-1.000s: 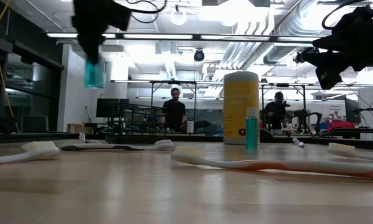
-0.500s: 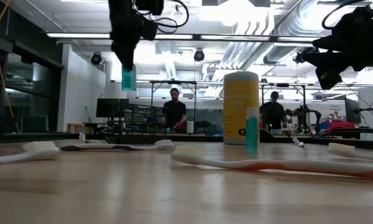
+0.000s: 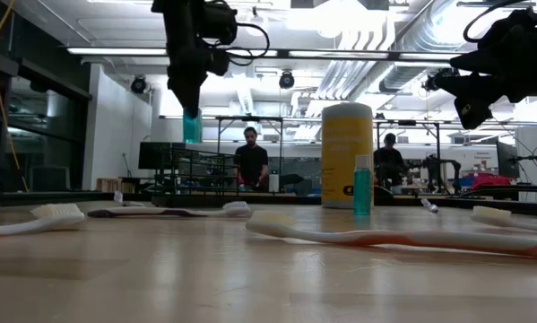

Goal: Pick & Place toothbrushing station
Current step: Put the left mouthwash into the middle section of the wire organizer

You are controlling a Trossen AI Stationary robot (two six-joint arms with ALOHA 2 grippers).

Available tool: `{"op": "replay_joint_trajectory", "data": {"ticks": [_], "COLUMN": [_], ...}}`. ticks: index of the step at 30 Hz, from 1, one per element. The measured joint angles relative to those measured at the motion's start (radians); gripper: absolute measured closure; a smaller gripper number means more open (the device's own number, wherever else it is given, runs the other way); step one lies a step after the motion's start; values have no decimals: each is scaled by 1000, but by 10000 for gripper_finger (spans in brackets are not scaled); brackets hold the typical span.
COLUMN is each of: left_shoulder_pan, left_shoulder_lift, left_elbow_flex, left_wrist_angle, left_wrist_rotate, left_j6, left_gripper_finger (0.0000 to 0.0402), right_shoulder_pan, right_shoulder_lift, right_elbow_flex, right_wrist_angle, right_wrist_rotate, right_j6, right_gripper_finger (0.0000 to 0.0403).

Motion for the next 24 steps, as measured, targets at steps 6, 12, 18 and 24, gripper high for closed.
{"op": "replay_joint_trajectory", "data": {"ticks": [6, 12, 18, 24], "left_shoulder_pan": [22, 34, 35, 33], "left_shoulder_lift": [-1, 16, 26, 38], "left_elbow_flex": [13, 19, 19, 19], "left_wrist_angle": [18, 20, 7, 12], "left_wrist_rotate": [27, 21, 17, 15], "left_j6": [35, 88, 118, 176], "left_gripper_finger": [315, 315, 315, 315], "right_shoulder_pan": [0, 0, 0, 0], "right_shoulder_lift": [0, 0, 0, 0], "right_elbow_flex": [0, 0, 0, 0], "right_wrist_angle": [0, 0, 0, 0], "right_wrist_rotate": [0, 0, 0, 0], "right_j6": [0, 0, 0, 0], "right_gripper_finger": [257, 257, 257, 257]}}
